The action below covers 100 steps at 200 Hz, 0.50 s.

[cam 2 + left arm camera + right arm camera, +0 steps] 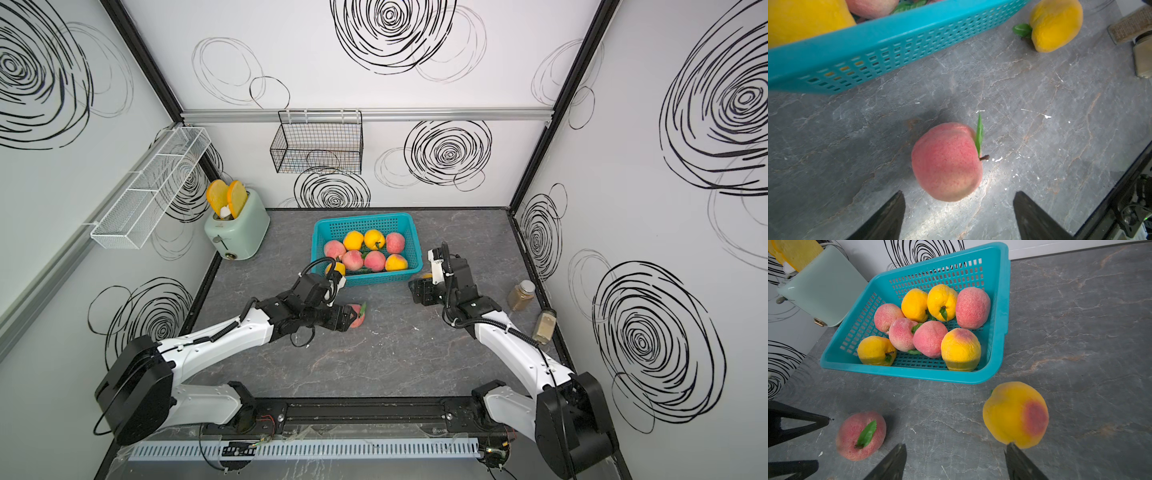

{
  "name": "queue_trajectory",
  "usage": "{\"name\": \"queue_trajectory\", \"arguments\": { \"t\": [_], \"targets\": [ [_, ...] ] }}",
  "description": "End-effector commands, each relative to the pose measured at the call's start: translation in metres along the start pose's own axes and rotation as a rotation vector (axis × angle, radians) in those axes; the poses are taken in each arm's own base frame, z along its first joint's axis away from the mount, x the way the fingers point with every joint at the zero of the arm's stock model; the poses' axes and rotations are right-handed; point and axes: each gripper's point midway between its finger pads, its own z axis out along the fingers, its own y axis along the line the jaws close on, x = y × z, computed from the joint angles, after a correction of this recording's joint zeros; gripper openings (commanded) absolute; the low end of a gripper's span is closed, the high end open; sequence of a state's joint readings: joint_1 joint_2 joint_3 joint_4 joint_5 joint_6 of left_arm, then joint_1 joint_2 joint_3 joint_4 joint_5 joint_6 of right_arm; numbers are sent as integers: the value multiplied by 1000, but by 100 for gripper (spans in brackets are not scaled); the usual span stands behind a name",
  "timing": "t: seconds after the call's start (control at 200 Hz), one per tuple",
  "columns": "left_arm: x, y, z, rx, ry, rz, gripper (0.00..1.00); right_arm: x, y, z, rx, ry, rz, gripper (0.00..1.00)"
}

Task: Put the peaches into the basket
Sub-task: Place the peach in the basket.

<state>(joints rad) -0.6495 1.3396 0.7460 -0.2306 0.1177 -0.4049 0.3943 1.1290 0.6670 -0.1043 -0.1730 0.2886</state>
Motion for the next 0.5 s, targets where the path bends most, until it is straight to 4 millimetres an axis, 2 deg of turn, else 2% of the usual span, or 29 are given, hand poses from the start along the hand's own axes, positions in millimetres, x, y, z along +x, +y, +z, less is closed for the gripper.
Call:
{"name": "queue_trajectory", "arguments": {
  "t": [0.0,0.22,0.495],
  "targets": [
    [5,11,9,3,15,-46,86,-1,-1,2,2,-1,11,79],
    [-1,7,9,41,10,-44,87,-1,0,5,-10,-3,25,79],
    [1,3,20,84,30,-63,87,4,-3,4,3,1,24,79]
  ]
}}
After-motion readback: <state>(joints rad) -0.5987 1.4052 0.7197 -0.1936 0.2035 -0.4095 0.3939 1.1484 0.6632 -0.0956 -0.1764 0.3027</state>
